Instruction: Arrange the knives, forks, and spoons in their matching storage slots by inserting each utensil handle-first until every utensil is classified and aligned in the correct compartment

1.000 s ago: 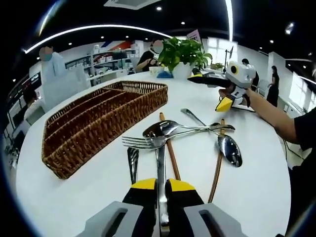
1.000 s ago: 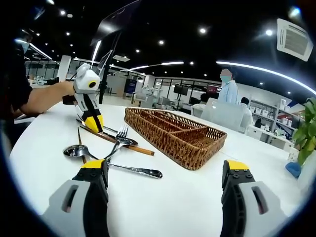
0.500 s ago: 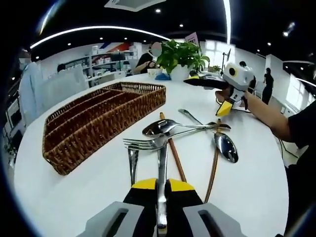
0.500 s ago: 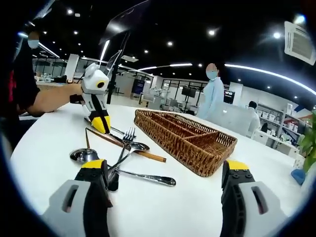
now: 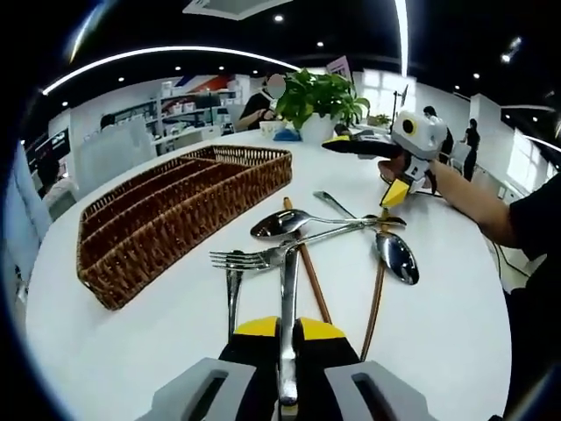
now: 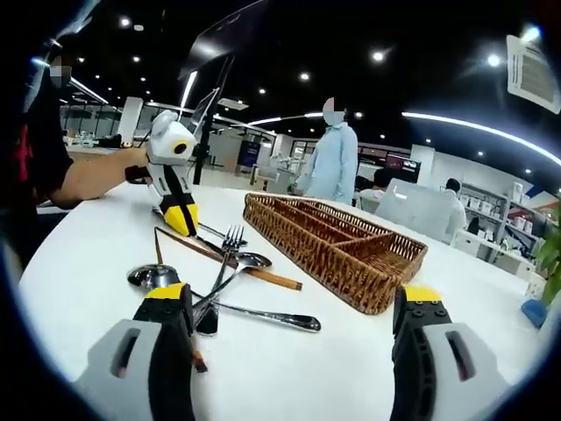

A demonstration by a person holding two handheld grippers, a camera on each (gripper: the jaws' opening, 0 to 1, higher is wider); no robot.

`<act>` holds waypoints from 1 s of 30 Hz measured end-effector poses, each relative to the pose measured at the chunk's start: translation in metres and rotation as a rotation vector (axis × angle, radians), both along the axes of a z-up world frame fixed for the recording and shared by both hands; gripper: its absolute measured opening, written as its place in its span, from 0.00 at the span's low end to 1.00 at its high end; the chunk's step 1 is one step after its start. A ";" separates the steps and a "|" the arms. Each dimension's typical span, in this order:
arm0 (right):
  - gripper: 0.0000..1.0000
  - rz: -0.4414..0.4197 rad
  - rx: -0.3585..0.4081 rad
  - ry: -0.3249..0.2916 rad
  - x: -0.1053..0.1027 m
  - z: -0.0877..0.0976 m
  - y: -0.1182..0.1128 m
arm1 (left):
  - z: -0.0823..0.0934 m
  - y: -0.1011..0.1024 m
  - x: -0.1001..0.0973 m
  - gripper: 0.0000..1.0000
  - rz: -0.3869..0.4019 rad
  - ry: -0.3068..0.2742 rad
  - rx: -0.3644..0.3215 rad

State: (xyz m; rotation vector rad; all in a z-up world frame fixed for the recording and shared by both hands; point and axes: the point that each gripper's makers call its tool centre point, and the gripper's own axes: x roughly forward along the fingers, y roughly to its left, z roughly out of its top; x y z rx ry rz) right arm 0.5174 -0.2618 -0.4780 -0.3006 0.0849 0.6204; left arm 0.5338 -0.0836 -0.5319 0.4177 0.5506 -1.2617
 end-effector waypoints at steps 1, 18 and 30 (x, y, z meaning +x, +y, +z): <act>0.97 0.036 -0.001 -0.007 -0.004 0.004 0.009 | 0.000 0.000 0.000 0.05 -0.001 0.000 -0.001; 0.95 0.209 -0.012 -0.026 -0.007 0.045 0.069 | 0.017 0.003 -0.018 0.20 -0.129 -0.037 -0.052; 1.00 0.245 -0.072 0.036 -0.014 0.023 0.073 | 0.036 0.074 -0.009 1.00 -0.005 -0.175 0.098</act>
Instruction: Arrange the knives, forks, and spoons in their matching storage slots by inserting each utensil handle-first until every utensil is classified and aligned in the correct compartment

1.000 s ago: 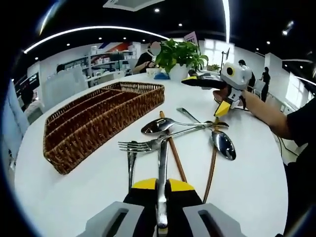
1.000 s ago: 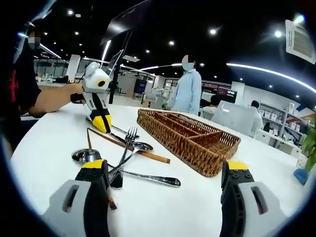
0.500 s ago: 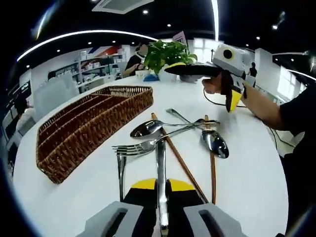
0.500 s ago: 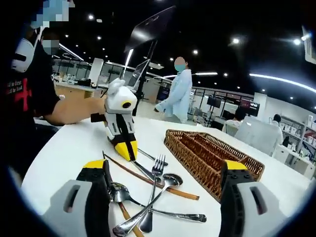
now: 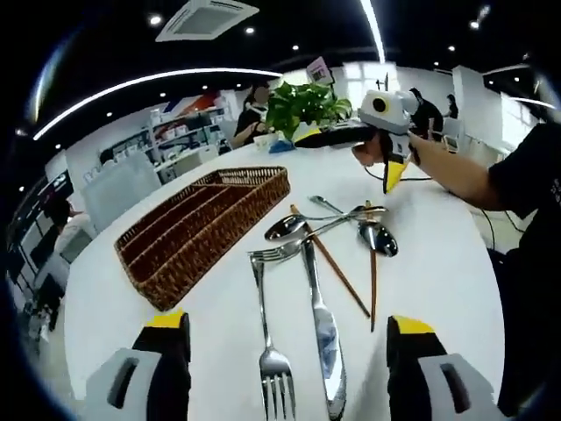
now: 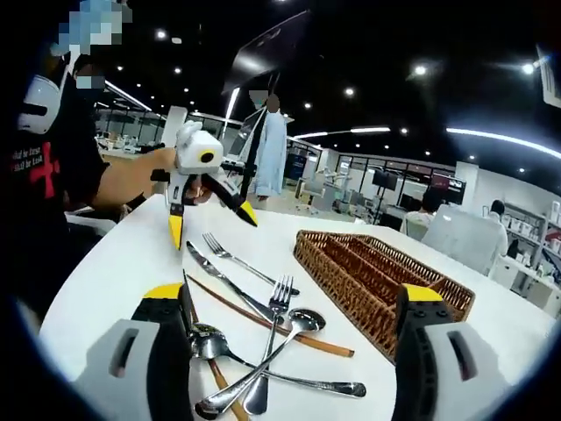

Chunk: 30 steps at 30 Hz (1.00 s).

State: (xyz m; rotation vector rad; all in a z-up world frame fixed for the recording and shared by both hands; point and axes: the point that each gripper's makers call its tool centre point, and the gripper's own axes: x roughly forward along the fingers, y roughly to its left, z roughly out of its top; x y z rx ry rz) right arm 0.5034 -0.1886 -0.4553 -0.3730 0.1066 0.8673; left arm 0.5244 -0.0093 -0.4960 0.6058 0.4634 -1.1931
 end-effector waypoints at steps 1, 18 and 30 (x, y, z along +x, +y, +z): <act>1.00 0.004 -0.007 0.002 -0.001 0.000 0.002 | 0.000 0.004 -0.001 1.00 0.008 0.003 0.016; 0.99 0.173 -0.021 0.010 0.020 0.044 0.024 | 0.034 0.005 -0.003 0.92 -0.007 -0.018 -0.033; 0.88 0.283 -0.070 0.039 0.029 0.039 0.044 | 0.017 -0.002 -0.006 0.81 -0.054 -0.019 -0.042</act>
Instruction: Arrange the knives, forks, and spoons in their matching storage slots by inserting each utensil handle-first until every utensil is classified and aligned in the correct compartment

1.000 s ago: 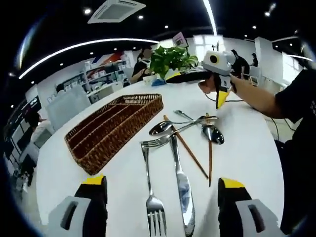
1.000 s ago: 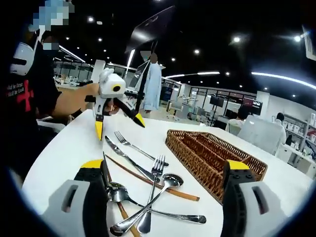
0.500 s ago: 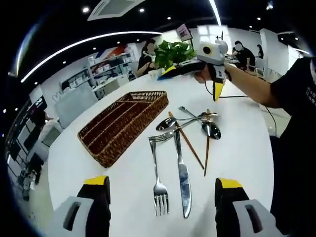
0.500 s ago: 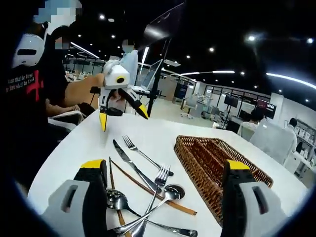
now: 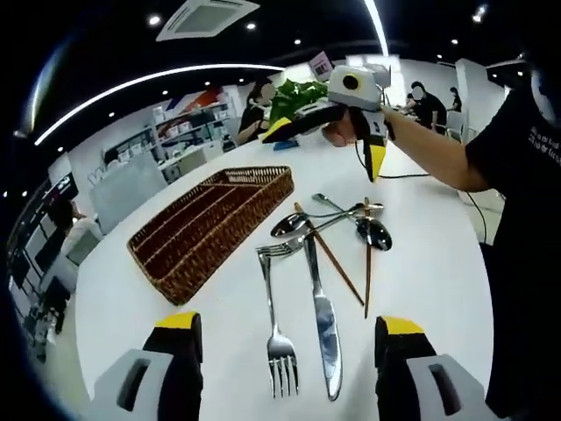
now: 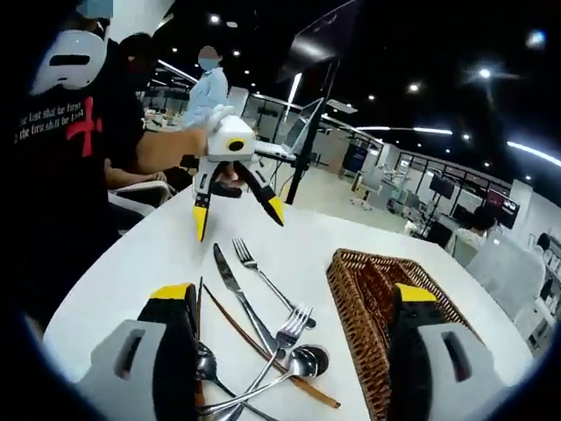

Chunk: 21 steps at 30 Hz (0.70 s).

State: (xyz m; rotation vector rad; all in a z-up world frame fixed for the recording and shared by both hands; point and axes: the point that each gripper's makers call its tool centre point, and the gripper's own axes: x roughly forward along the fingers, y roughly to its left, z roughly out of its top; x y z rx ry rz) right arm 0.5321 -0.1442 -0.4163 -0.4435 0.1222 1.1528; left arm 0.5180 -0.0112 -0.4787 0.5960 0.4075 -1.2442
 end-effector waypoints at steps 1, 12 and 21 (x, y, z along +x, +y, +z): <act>0.87 0.009 0.010 0.029 0.001 -0.002 0.001 | 0.001 -0.004 -0.002 0.79 0.004 0.021 -0.023; 0.83 0.063 -0.028 0.054 0.013 -0.028 0.020 | -0.047 0.000 -0.017 0.45 -0.033 0.200 0.127; 0.83 0.072 -0.020 0.067 0.012 -0.032 0.024 | -0.056 -0.004 -0.025 0.25 -0.062 0.222 0.195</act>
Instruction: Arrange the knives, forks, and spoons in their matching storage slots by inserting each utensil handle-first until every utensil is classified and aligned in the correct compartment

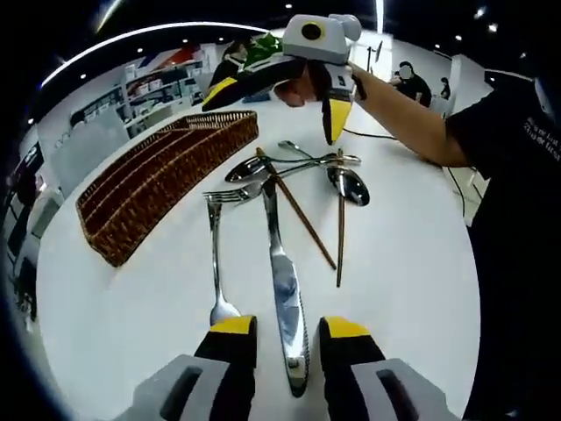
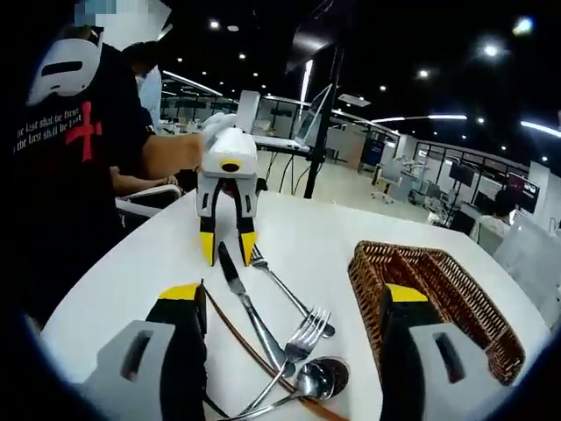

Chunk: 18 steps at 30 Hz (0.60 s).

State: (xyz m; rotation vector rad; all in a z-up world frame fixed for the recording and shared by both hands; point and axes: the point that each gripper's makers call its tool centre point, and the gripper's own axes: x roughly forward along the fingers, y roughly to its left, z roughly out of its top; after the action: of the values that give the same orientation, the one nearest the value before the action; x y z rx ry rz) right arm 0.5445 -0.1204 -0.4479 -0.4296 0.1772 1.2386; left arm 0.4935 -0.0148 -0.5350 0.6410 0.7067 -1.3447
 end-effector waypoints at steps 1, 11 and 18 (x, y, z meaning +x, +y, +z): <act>0.83 -0.002 -0.001 0.002 0.000 -0.001 0.000 | -0.001 0.002 0.002 0.19 0.003 0.003 0.004; 0.80 -0.008 0.001 0.009 0.000 -0.004 -0.001 | -0.002 0.005 0.008 0.12 -0.006 0.020 0.048; 0.78 0.017 -0.044 0.025 -0.004 -0.020 0.009 | 0.004 0.007 0.018 0.11 0.016 -0.015 0.047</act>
State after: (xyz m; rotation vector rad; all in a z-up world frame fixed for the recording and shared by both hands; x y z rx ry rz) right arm 0.5406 -0.1111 -0.4681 -0.4544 0.2225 1.2585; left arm 0.5111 -0.0081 -0.5307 0.6807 0.7321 -1.3104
